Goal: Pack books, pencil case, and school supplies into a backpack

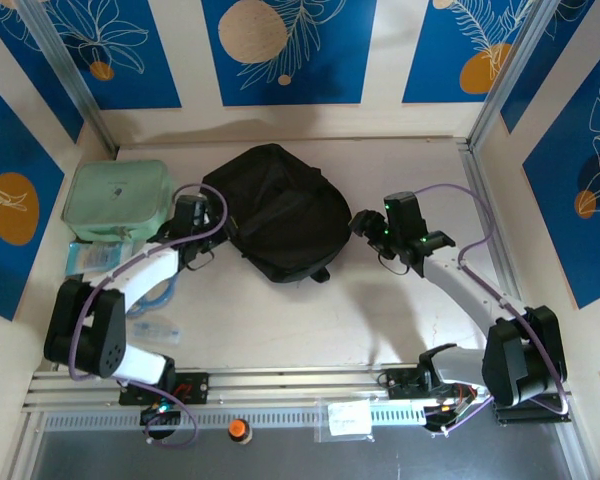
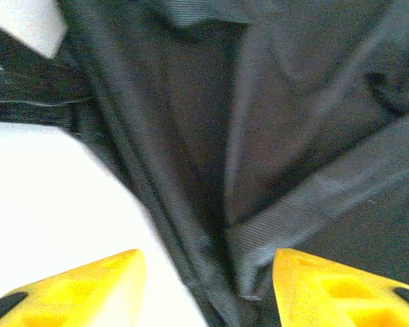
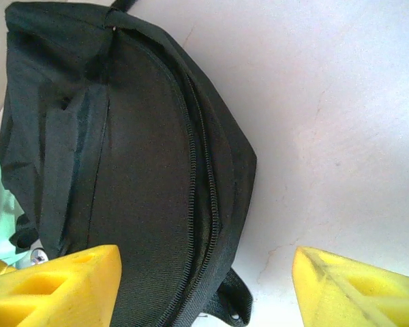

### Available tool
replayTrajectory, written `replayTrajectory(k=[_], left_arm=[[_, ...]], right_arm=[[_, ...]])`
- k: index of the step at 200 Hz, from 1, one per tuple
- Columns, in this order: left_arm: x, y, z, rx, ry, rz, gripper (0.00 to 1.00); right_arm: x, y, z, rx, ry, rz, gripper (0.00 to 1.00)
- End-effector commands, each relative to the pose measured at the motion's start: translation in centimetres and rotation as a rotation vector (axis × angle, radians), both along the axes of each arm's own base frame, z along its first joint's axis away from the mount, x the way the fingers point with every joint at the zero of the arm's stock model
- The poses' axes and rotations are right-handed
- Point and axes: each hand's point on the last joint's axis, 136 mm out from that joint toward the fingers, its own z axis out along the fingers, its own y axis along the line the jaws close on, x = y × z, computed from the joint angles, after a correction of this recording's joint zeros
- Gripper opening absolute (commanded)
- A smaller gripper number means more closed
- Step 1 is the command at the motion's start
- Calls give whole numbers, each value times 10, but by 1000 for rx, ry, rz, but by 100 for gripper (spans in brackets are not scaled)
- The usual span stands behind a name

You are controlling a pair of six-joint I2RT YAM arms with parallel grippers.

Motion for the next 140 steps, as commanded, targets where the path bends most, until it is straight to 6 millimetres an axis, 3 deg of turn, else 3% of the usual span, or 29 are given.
replayTrajectory(k=[1, 71, 140], left_arm=[[13, 5, -9, -83, 48, 85, 46], [50, 4, -31, -111, 101, 116, 30], [53, -2, -45, -130, 134, 101, 26]], right_arm=[[-3, 6, -4, 16, 26, 8, 67], [-11, 5, -10, 16, 46, -1, 67], [-14, 7, -20, 21, 68, 7, 67]])
